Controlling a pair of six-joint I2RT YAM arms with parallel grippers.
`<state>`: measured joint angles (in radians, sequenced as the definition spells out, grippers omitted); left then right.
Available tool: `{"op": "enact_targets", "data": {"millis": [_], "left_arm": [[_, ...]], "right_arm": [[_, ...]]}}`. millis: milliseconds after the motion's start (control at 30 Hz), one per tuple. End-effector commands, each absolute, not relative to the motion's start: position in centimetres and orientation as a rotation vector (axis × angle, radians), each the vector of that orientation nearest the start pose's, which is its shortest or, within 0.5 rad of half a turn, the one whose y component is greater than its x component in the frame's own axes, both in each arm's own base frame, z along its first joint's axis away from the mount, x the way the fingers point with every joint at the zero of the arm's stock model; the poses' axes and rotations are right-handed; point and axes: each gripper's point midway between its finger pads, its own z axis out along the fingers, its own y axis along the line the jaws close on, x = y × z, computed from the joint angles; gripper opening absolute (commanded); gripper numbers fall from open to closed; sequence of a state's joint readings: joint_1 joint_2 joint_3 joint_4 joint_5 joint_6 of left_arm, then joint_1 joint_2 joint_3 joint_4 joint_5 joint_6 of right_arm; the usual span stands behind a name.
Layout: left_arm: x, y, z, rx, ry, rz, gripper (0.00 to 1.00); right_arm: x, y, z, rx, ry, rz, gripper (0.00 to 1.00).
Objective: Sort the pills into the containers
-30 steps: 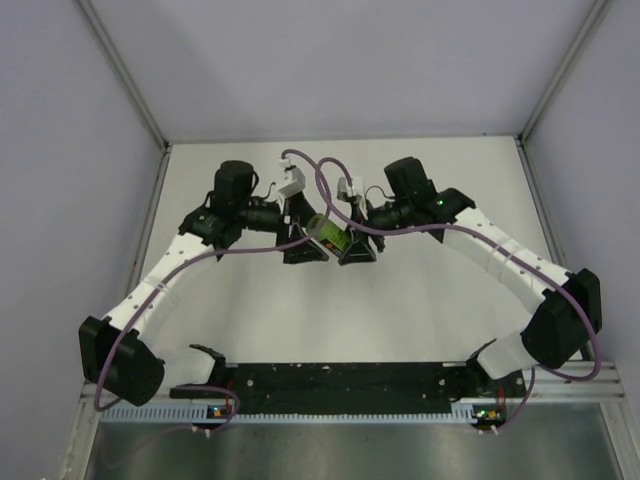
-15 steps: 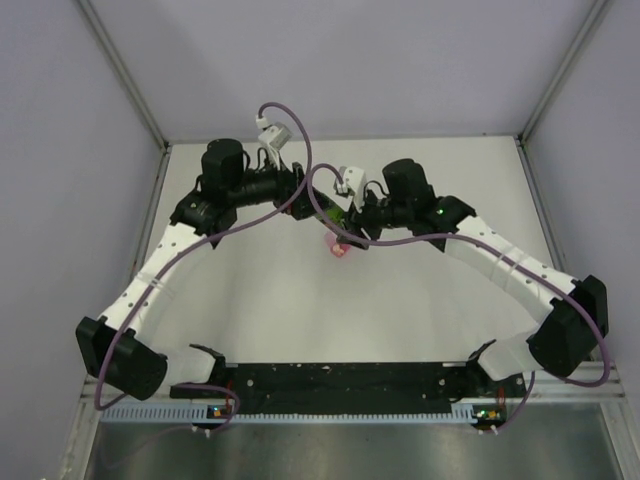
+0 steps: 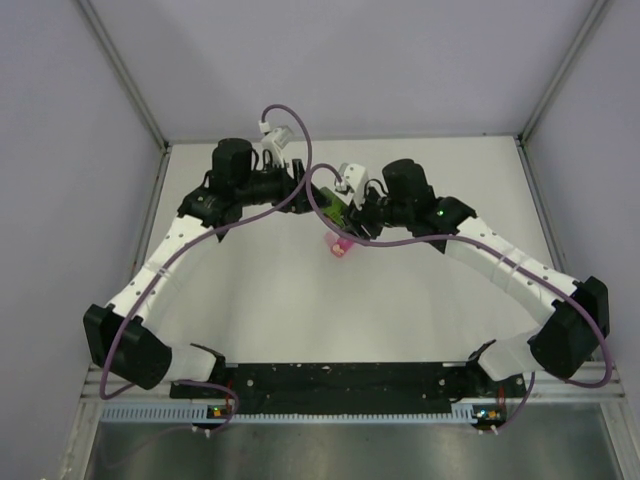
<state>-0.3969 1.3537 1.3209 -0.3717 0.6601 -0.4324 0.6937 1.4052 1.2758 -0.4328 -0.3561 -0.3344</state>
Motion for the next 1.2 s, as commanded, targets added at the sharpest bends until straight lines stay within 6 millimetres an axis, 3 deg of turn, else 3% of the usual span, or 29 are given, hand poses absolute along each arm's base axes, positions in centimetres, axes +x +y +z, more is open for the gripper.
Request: {"op": "enact_targets", "data": {"millis": [0, 33, 100, 200, 367, 633, 767, 833, 967, 1067, 1100, 1167], "left_arm": [[30.8, -26.4, 32.5, 0.442, 1.988, -1.195, 0.56], [30.7, -26.5, 32.3, 0.454, 1.991, -1.202, 0.49], [30.6, -26.7, 32.0, 0.485, 1.988, -1.211, 0.22], [30.1, -26.9, 31.3, 0.559, 1.976, -1.227, 0.0], [27.9, -27.5, 30.3, 0.784, 1.855, -1.31, 0.0], [20.5, -27.0, 28.6, 1.296, 1.448, -1.457, 0.0], [18.6, -26.8, 27.6, 1.377, 1.361, -1.458, 0.0], [18.5, -26.7, 27.5, 1.383, 1.357, -1.447, 0.13], [19.0, -26.5, 27.2, 1.367, 1.417, -1.403, 0.59], [20.3, -26.5, 27.7, 1.3, 1.486, -1.347, 0.84], [20.7, -26.6, 28.0, 1.278, 1.494, -1.332, 0.99], [21.5, -26.5, 28.9, 1.204, 1.533, -1.333, 0.99]], "right_arm": [[28.4, 30.8, 27.3, -1.19, 1.646, 0.602, 0.0], [28.4, 30.8, 27.3, -1.191, 1.647, 0.604, 0.0], [28.2, 30.9, 27.3, -1.195, 1.644, 0.611, 0.0], [27.6, 31.1, 27.4, -1.214, 1.63, 0.644, 0.0], [25.8, 31.6, 27.5, -1.29, 1.592, 0.738, 0.0], [20.3, 32.6, 28.2, -1.508, 1.457, 1.065, 0.0], [18.3, 32.9, 28.0, -1.581, 1.441, 1.218, 0.0], [18.1, 33.1, 27.8, -1.598, 1.445, 1.251, 0.0], [18.2, 33.2, 27.4, -1.606, 1.461, 1.261, 0.0], [18.9, 33.1, 27.0, -1.599, 1.485, 1.211, 0.0], [19.1, 33.1, 26.9, -1.593, 1.495, 1.194, 0.0], [20.0, 33.1, 26.6, -1.568, 1.519, 1.136, 0.0]]}}
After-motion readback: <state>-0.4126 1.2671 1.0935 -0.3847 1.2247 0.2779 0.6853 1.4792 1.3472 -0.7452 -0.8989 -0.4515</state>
